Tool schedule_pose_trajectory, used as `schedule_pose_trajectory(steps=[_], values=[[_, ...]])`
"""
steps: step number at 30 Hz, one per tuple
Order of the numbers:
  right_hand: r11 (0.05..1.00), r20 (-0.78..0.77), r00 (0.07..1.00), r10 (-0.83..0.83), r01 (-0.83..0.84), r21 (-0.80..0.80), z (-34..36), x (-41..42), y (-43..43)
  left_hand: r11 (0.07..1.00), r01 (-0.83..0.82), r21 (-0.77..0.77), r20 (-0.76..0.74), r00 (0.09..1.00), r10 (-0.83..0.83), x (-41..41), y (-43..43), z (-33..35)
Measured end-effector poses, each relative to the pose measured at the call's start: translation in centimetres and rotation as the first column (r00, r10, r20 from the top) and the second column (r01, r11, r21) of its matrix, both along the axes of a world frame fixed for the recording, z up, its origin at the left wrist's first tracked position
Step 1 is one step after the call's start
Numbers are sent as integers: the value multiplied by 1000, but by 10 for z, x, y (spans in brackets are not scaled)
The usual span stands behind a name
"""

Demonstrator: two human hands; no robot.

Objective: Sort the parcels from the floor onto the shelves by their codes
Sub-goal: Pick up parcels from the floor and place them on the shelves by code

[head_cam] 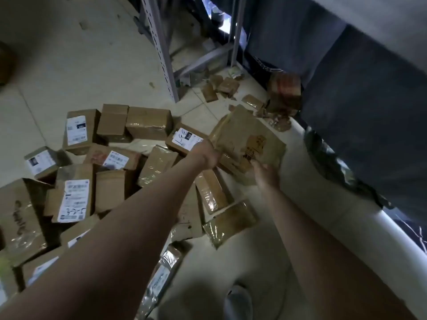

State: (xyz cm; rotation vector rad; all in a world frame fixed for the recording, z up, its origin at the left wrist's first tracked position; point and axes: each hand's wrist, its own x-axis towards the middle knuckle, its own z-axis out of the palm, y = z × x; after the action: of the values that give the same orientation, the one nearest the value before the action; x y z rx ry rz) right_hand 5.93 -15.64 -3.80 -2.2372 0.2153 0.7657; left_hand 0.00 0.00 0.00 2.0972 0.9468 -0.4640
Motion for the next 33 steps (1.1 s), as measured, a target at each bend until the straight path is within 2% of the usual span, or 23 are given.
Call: schedule_pose_trajectory(steps=[4, 8, 11, 15, 19, 23, 25, 29, 33], values=[[973, -65, 971, -230, 230, 4, -42, 23, -5, 990, -103, -99, 14, 994, 105, 24, 4, -45], [943, -109, 941, -321, 328, 52, -74, 38, -10, 985, -120, -123, 60, 990, 128, 40, 5, -89], [856, -246, 856, -454, 496, 148, -92, 47, -13, 980, -95, -176, 75, 991, 110, 47, 9, -106], [764, -404, 773, -488, 603, 229, -111, 52, -26, 958, -154, -243, 87, 980, 180, 45, 14, -94], [770, -429, 758, -491, 608, 194, -75, 36, -34, 925, -210, -317, 106, 961, 254, 35, 13, -77], [661, -453, 677, -580, 716, 224, -24, 10, -43, 897, -233, -375, 117, 948, 295, 17, 8, -24], [651, -458, 658, -598, 732, 201, 7, -2, -43, 880, -257, -399, 111, 939, 324, 5, 6, 8], [679, -422, 672, -609, 716, 160, 83, -23, -32, 842, -326, -430, 83, 914, 397, -33, 9, 75], [735, -360, 747, -558, 647, 204, 166, -48, -6, 780, -432, -452, 113, 840, 530, -76, 31, 144]])
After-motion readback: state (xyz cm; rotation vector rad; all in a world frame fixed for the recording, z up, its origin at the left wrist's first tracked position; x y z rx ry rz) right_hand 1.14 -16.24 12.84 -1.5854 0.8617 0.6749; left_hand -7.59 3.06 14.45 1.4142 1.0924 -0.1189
